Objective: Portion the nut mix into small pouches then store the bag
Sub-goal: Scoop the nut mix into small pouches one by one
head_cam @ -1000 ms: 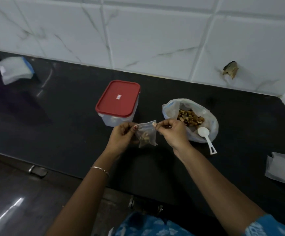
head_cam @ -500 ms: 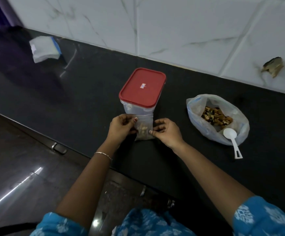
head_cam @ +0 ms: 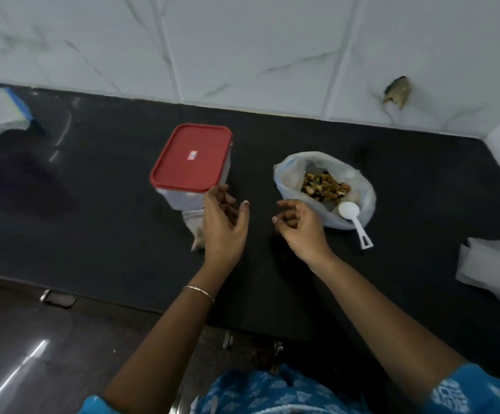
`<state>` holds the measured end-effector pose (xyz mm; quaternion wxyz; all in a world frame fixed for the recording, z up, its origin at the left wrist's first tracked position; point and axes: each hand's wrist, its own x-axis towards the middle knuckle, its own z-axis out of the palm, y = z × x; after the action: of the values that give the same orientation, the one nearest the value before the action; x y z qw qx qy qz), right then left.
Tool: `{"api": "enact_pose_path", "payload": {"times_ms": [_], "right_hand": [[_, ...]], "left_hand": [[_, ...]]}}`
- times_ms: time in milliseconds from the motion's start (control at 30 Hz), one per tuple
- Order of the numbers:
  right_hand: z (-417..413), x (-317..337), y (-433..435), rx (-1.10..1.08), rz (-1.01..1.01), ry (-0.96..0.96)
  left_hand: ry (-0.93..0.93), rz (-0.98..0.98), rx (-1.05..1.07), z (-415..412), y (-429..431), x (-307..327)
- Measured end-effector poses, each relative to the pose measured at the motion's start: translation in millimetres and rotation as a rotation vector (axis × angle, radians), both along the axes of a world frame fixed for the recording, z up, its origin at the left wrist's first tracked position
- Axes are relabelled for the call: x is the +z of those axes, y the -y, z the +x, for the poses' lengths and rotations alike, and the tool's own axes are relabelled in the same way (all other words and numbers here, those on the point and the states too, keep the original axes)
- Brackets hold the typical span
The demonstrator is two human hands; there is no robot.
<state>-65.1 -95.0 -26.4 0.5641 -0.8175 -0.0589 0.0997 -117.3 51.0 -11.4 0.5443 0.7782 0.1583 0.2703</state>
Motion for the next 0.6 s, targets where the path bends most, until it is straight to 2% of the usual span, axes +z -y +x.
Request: {"api": "enact_pose_path", "payload": {"times_ms": [100, 233, 433, 600], "right_hand": [[0, 6, 42, -0.136, 0.007, 0.08], [-6, 13, 108, -0.351, -0.099, 0.171], [-26, 10, 202, -0.669, -0.549, 0.291], [-43, -1, 261, -0.783, -0.767, 0.177]], "left_hand": [[-0.048, 0.0, -0.189, 18, 32, -1], [-0.127, 0.113, -0.566, 41, 84, -6], [-0.207, 0.004, -0.871, 53, 164, 0], [-0.279, -0.03, -1.046, 55, 203, -14]]}}
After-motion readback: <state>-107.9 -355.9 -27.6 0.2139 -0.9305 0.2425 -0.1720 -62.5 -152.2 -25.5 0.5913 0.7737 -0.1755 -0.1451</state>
